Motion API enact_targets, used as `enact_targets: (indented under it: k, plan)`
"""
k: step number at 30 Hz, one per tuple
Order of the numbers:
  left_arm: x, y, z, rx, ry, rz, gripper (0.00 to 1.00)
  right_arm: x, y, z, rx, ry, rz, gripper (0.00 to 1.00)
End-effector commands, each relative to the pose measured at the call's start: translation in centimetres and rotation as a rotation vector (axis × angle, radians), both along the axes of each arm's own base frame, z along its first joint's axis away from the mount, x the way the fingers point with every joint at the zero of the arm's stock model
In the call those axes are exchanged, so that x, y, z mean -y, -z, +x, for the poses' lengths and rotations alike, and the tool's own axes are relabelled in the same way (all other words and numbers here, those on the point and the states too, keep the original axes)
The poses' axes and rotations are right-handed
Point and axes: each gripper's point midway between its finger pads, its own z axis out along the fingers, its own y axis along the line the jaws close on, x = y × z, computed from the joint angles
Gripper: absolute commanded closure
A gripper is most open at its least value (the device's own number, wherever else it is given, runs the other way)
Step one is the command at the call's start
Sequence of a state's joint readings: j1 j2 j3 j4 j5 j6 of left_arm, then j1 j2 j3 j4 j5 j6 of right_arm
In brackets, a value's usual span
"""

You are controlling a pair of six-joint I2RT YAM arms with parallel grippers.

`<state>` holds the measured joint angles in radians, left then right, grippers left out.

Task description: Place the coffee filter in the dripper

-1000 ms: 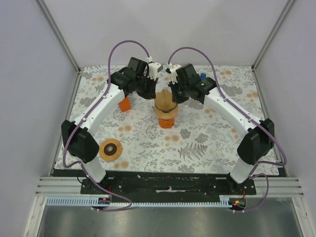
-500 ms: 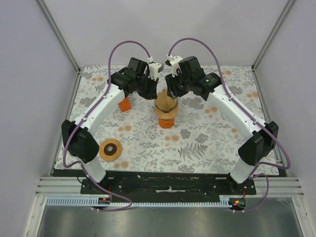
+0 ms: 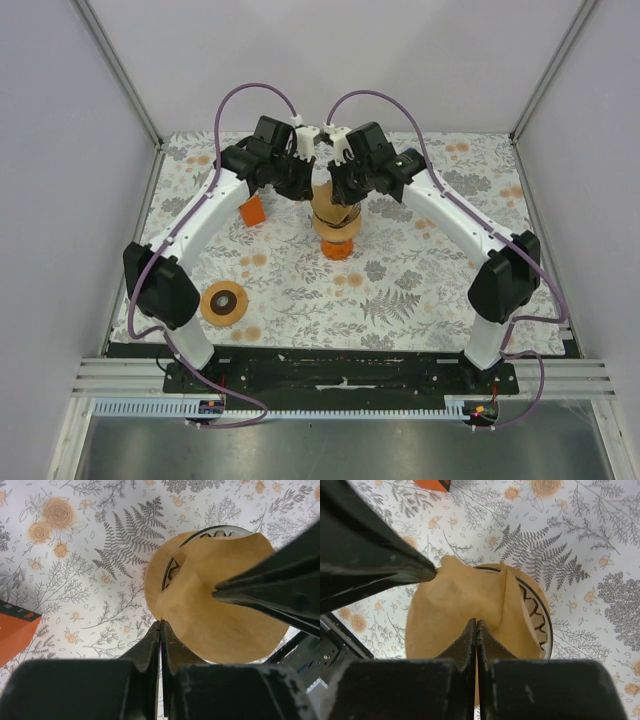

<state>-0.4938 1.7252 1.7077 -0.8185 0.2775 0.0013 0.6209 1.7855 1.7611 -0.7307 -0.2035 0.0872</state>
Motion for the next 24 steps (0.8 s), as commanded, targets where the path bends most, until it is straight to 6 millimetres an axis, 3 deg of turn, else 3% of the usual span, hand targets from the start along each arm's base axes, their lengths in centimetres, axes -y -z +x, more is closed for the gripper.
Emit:
enact_targets:
  k: [1,8,12,19,24]
  plan:
    - [1.4,-2.7,-0.1,0.072,0.050,-0.066,0.89,0.1,2.6,0.4,-0.070,0.036,-0.064,1.00]
    - [0.5,-5.5,0.0,0.097,-0.008,-0.147,0.53,0.0,5.6,0.1,-0.109,0.033,-0.172,1.00]
    - [0.3,-5.8,-0.4,0.062,-0.048,-0.214,0.43,0.1,6.5,-0.1,-0.108,0.043,-0.227,1.00]
    - [0.6,-4.9,-1.3,-0.027,-0.161,-0.339,0.42,-0.3,7.6,-0.1,-0.116,0.049,-0.262,1.00]
    - [1.0,-2.1,-1.7,-0.115,-0.194,-0.353,0.46,-0.6,8.6,-0.2,-0.127,0.044,-0.291,1.00]
